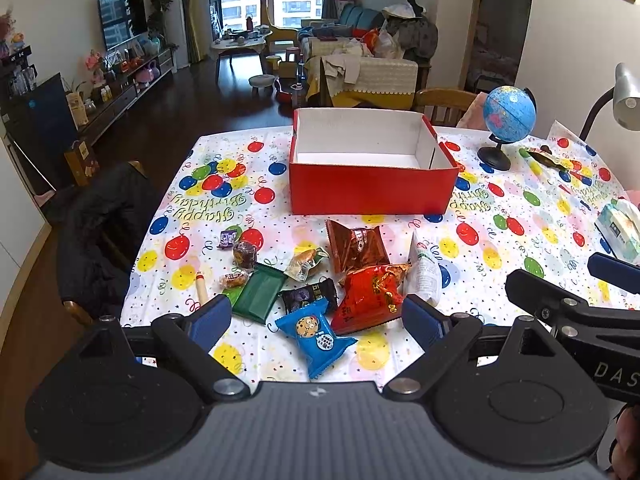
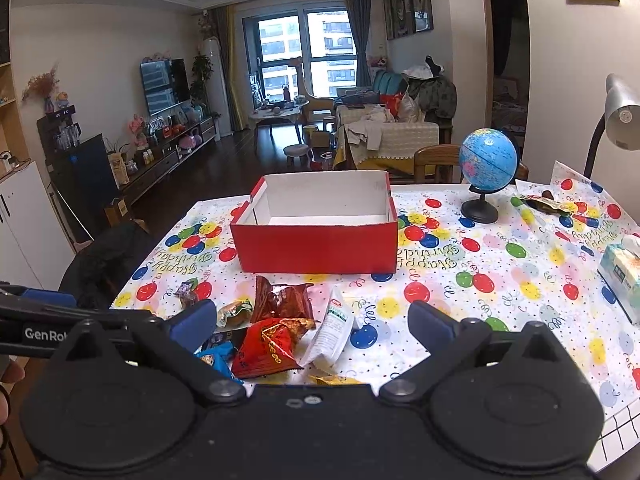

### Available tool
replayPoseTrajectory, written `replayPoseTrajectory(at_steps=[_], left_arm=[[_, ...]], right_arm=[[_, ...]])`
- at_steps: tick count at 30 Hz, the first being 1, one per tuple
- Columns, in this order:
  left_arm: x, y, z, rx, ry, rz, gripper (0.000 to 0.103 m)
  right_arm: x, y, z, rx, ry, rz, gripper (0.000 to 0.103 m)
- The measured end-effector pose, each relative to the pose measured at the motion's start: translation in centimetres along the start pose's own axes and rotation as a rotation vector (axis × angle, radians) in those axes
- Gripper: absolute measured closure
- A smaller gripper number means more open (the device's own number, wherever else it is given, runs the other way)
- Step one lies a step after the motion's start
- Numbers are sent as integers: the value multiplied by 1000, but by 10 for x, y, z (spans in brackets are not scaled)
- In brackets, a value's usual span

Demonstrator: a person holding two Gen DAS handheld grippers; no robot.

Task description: Organize snacks

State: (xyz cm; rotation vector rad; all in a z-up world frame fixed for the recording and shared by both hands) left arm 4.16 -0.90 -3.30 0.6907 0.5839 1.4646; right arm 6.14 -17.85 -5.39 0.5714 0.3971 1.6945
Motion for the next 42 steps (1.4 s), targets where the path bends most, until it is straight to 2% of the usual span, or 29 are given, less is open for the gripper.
replayPoseTrajectory(at_steps=[28, 42], left_arm=[[0, 0, 1, -5, 3, 1, 10], [14, 3, 3, -27, 11, -6, 10]], right_arm=[[1, 3, 4, -7, 4, 3, 1], [1, 4, 9, -14, 4, -1, 4]])
Point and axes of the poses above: each gripper's, at about its wrist camera, not at the fingertips, and y roughly against the way its jaws point, x to its left, z to its top, the point moved 6 cm from there along -y, roughly the way its jaws point, and after that the axes turned 5 degrees about -y, right-handed, at the moved point
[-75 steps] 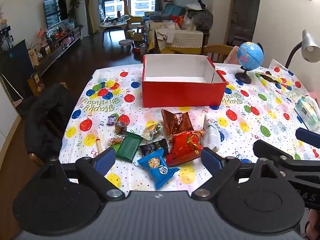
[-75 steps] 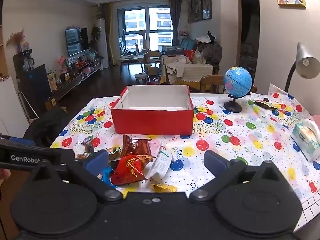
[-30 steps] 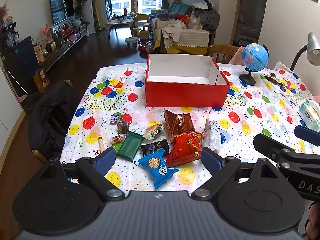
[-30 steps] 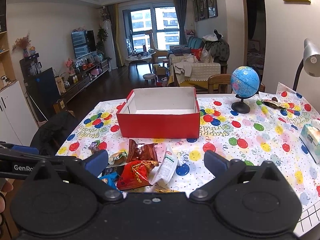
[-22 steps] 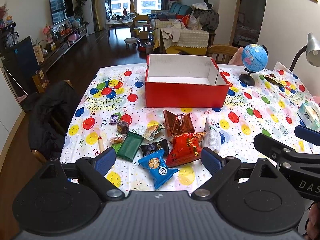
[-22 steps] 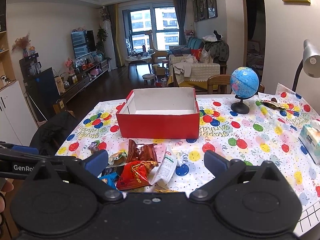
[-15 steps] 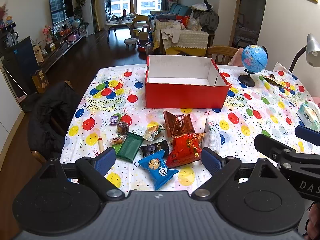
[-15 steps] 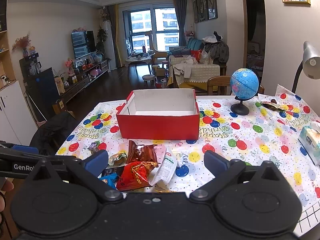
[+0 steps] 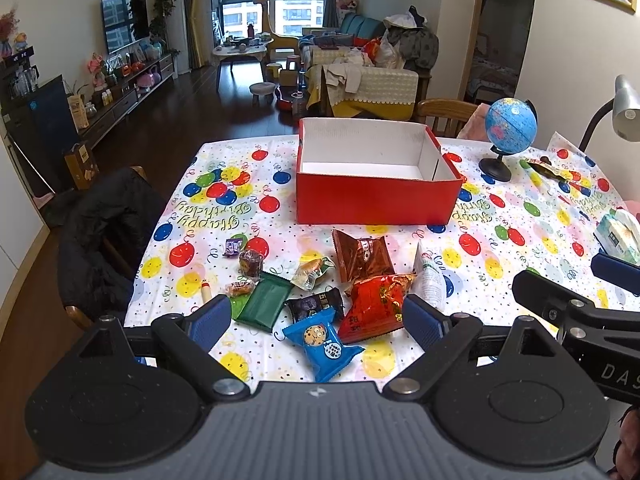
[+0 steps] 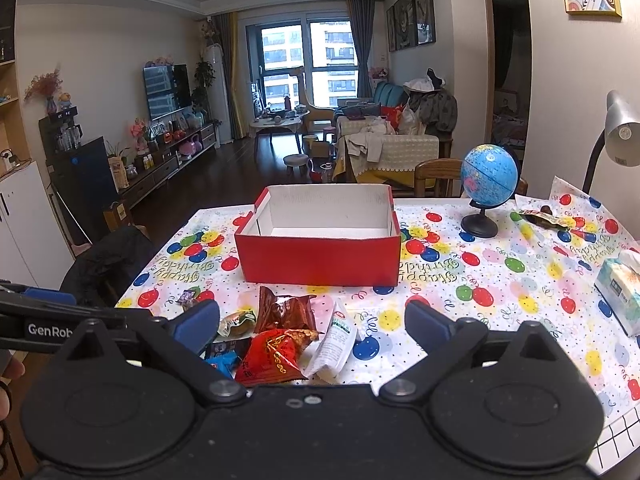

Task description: Organize snacks

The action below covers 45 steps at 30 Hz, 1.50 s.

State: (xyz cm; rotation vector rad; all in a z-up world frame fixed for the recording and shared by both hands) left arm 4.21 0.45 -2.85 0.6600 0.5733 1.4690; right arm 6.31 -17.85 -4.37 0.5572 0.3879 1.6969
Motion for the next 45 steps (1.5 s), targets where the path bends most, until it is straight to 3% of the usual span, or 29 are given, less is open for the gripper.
replayPoseTrajectory(at_steps=[18, 29, 34, 38, 45], left_arm=[[14, -12, 1, 0, -33, -101, 10], [29, -19, -5, 9, -78, -126, 10], [29, -24, -2, -13, -52, -174, 10], [29, -39, 2, -22, -45, -142, 10], [13, -94, 11, 69, -7, -114, 10]], right_arm=[[2, -8, 18, -15, -14, -40, 4], [25, -13, -5, -18, -26, -92, 4], [25, -19, -10, -4, -33, -117, 4], [9, -34, -12, 23, -57, -132, 5], [-21, -79, -16, 91, -52, -143, 16]])
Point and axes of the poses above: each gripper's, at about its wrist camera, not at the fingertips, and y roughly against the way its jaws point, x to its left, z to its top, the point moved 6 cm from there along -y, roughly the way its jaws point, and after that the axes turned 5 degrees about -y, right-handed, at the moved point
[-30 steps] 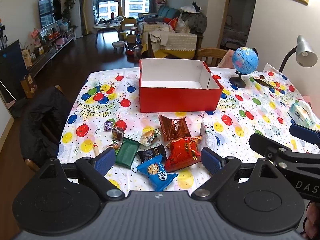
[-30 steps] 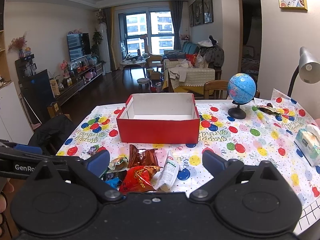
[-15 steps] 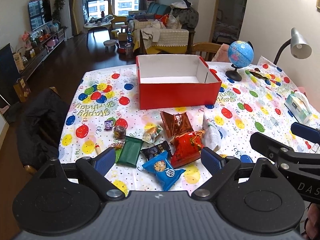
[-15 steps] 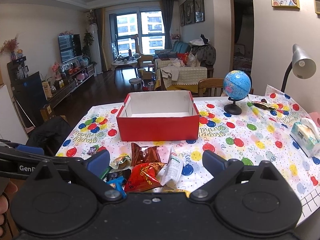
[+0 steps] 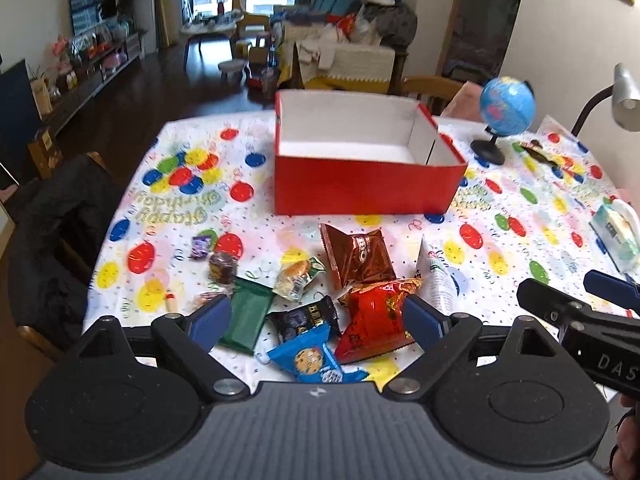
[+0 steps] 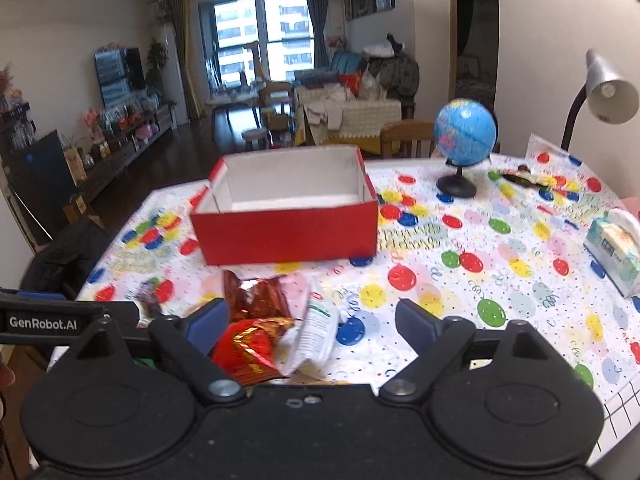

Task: Organize snacks
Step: 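Grasp the red chip bag with the left gripper while the right grasps the white sachet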

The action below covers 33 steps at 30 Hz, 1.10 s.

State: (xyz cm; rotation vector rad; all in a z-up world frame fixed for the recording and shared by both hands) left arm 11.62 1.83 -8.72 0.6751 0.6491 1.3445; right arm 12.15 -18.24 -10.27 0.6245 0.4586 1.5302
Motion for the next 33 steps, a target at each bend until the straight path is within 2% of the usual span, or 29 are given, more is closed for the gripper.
replayPoseTrajectory(at_steps=[3, 8, 12, 19, 25, 30, 33], left_arm=[[-9, -28, 0, 56, 11, -16, 10], [-20, -68, -3, 144, 17, -19, 10], [-29, -93, -6, 197, 20, -17, 11], [-46, -117, -10, 249, 2, -17, 11], [-57, -128, -10, 255, -16, -22, 11], [-55, -142, -12, 287, 25, -51, 19], [-56, -146, -13, 299, 28, -64, 29]], right_arm=[[-11, -26, 2, 53, -10, 11, 19], [-26, -74, -2, 203, -56, 71, 24], [-35, -103, -8, 287, -99, 91, 28], [-36, -135, -17, 380, -117, 141, 31], [-36, -157, -24, 451, -149, 177, 40], [-39, -169, -30, 494, -187, 189, 43], [-40, -174, -33, 508, -195, 192, 49]])
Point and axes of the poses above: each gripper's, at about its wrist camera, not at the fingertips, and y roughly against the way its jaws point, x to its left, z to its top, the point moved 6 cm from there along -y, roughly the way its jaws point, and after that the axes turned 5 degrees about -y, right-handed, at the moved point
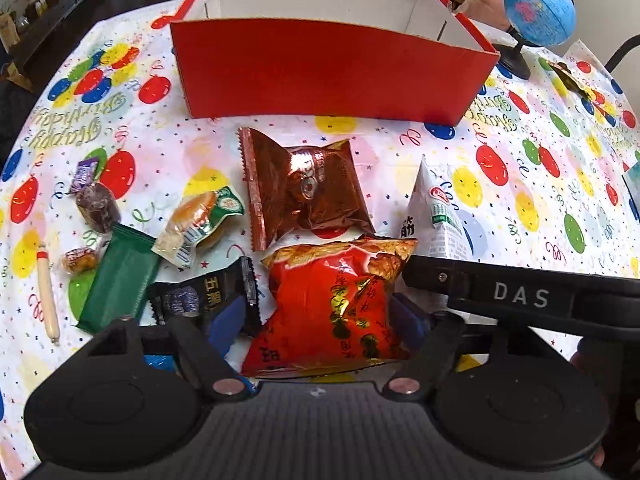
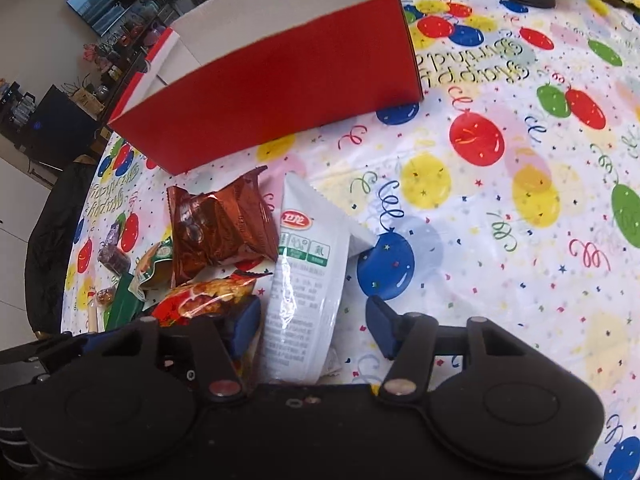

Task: Organize snacks
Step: 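Grasp the red chip bag with the left gripper while the right grasps the white sachet, then carry the red chip bag and white sachet into the box and open both grippers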

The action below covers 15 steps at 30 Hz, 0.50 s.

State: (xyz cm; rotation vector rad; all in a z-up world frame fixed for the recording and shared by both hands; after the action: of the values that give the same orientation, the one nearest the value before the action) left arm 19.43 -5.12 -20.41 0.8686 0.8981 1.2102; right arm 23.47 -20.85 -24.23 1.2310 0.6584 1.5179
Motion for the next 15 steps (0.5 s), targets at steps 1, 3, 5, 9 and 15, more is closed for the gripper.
replayPoseTrajectory(at_steps=[1, 3, 5, 9, 15], left_arm=[[-1, -1, 0, 4, -2, 1, 32], [-3, -3, 1, 6, -10, 5, 37], [-5, -3, 1, 8, -19, 5, 41], [-7, -1, 2, 0, -32, 10, 47], [-4, 8, 0, -10, -29, 14, 49]], right_arm=[[0, -1, 0, 3, -5, 6, 52], [0, -1, 0, 6, -10, 17, 57], [2, -1, 0, 5, -8, 27, 62], [7, 3, 0, -7, 9, 31, 72], [12, 15, -1, -41, 28, 26, 83]])
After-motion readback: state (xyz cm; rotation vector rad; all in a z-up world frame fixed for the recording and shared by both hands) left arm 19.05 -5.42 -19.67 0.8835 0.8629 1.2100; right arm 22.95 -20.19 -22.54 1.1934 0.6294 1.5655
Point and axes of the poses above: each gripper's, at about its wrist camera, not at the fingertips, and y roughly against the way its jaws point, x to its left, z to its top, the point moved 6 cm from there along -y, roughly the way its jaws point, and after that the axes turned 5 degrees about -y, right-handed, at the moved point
